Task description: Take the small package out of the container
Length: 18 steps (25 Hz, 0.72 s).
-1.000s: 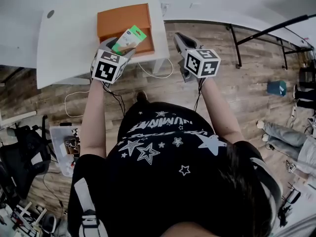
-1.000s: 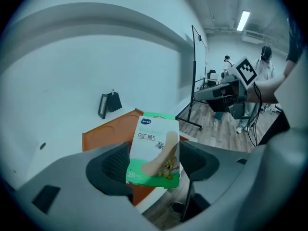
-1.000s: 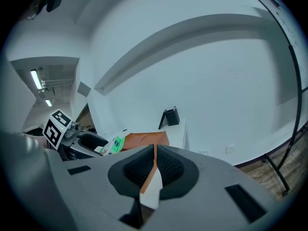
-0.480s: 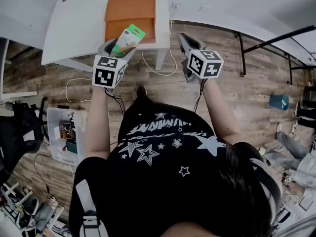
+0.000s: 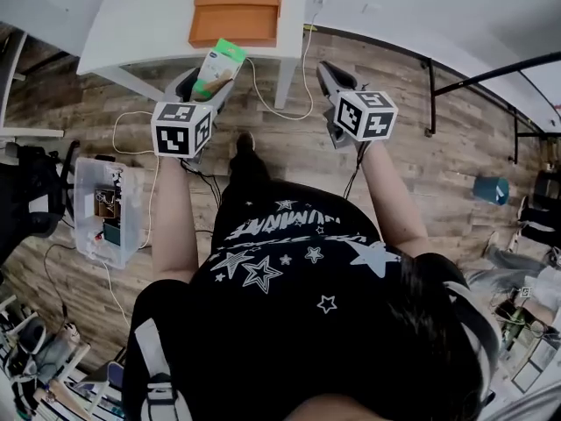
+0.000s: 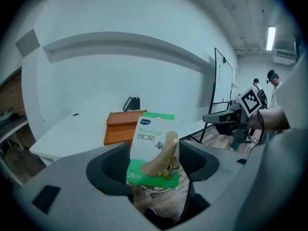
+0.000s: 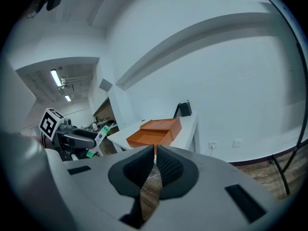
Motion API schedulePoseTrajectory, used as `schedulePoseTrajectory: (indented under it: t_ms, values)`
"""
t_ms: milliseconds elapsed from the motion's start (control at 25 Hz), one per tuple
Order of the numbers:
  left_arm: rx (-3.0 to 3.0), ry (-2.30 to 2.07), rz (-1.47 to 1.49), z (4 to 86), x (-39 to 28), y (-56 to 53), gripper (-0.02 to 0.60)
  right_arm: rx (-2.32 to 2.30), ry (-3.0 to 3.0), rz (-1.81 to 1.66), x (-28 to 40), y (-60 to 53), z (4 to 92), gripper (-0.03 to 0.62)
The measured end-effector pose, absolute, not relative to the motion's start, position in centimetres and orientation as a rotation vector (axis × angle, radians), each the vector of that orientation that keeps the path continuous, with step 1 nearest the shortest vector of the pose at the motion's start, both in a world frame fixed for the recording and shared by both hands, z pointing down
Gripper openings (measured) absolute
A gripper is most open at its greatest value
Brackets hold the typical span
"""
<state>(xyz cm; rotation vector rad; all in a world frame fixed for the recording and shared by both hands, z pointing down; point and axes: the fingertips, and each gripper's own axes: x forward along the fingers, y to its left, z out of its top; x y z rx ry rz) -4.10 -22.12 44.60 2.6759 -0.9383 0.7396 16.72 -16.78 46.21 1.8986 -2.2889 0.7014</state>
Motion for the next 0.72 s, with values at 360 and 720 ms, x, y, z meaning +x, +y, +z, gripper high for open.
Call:
schedulePoseTrajectory:
  t_ms: [360,720]
  values:
    - [2.635,-1.015,0.639,44.3,-8.1,-16.2,0.345,1.819,-2.336,0.676,12.8,-12.0,46.2,0.052]
    - [2.622,-1.023,0.591,43.9,-8.1,-14.5,0.345,1.78,-2.363,0.671,12.5,-11.1,46.2,0.052]
